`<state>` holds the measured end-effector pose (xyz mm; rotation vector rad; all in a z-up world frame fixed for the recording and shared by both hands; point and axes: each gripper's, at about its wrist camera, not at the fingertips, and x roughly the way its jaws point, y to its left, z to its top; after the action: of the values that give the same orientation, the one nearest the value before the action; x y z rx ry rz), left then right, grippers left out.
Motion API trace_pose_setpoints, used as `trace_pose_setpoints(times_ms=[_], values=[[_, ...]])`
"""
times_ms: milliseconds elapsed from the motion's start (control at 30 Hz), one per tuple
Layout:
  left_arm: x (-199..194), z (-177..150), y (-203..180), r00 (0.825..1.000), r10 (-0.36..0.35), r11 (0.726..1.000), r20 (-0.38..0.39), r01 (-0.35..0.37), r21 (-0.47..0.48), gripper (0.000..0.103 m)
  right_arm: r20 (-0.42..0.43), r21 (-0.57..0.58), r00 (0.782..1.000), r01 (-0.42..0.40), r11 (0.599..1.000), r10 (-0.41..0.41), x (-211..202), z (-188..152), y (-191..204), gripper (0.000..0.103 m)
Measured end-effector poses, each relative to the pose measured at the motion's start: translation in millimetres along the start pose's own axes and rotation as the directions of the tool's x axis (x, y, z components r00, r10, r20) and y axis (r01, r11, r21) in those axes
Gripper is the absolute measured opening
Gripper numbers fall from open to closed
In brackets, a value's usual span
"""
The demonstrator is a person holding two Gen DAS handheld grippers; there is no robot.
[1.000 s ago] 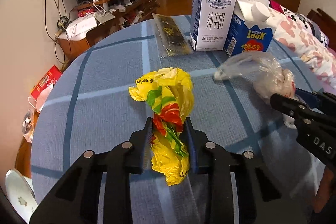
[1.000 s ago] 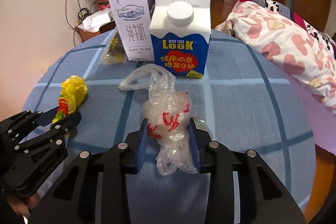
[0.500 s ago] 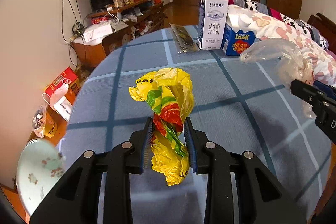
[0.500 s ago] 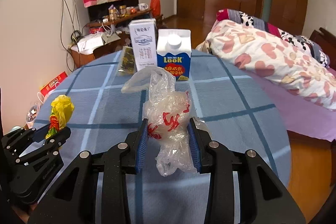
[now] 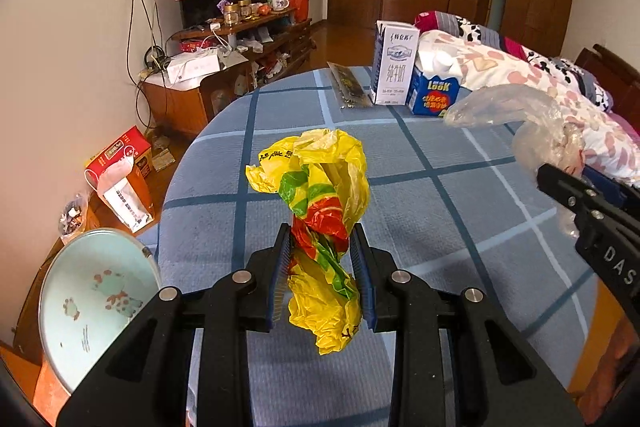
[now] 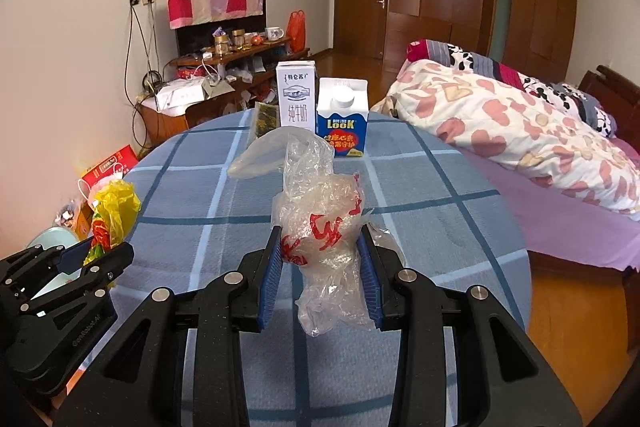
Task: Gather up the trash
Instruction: 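Carry the yellow bag and clear bag over the light-blue bucket with both tools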
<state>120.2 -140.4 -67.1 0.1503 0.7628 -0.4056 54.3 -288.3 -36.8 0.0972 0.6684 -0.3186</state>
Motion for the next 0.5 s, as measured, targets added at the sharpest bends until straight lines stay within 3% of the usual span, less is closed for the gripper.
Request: trace_pose_setpoints(times_ms=[500], values=[[-44, -21, 15, 0.999, -0.039, 0.999, 0.033, 0.04, -0.033, 0.03, 0.023, -0.013, 1.0, -0.002, 1.0, 0.003, -31, -18, 13, 0.036]])
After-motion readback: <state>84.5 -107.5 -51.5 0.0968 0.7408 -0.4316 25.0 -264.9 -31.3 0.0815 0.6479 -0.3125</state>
